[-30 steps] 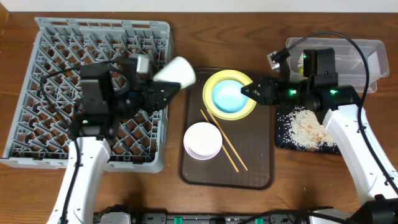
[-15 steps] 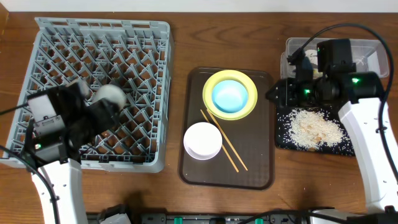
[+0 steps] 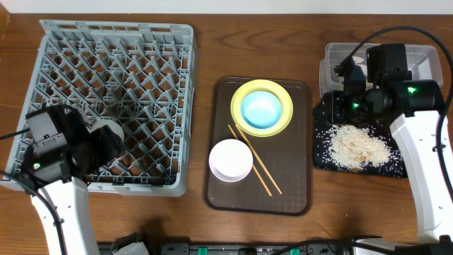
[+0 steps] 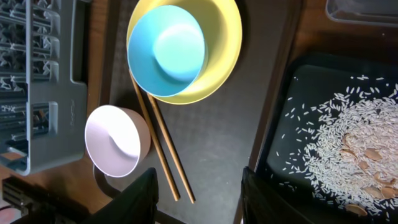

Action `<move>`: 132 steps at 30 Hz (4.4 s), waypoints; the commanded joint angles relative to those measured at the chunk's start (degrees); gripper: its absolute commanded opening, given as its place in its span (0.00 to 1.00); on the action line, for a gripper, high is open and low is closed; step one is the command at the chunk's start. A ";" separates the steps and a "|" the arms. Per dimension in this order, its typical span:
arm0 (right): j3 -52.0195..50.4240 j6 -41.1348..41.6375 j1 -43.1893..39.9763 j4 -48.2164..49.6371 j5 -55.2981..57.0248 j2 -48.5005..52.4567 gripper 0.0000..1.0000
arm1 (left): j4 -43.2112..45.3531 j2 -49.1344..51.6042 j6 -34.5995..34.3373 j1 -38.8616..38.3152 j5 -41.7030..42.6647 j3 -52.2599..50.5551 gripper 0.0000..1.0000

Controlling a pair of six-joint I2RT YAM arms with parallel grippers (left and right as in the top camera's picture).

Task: Sort waste into correct bins and load items into the dishwasher
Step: 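Carry the white cup with the left gripper and set it in the dish rack, then move the left gripper to the white bowl and grip its rim, then lift the white bowl with the left gripper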

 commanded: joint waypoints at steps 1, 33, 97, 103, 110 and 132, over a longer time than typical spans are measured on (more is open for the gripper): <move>1.18 -0.96 -0.33 -0.28 0.57 0.13 0.41 | -1.25 2.75 0.48 0.24 -0.85 1.14 0.48; 1.18 -0.98 -0.44 -1.55 0.57 0.13 0.61 | 0.68 10.29 -0.17 -7.91 5.16 6.03 1.00; 1.18 1.60 -7.72 -5.81 8.07 0.13 0.74 | 17.88 39.58 -5.18 -71.58 -10.75 3.21 0.30; 1.18 1.62 -7.72 -5.86 8.07 0.13 0.73 | 17.84 39.58 -5.20 -71.58 -10.73 2.73 0.14; 1.18 1.60 -7.72 -6.16 8.11 0.13 0.74 | 17.53 39.45 -6.67 -71.58 -10.75 3.17 0.08; 1.18 1.60 -7.93 -6.73 8.28 0.13 0.73 | 7.17 26.77 -4.48 -68.26 -14.16 14.84 0.07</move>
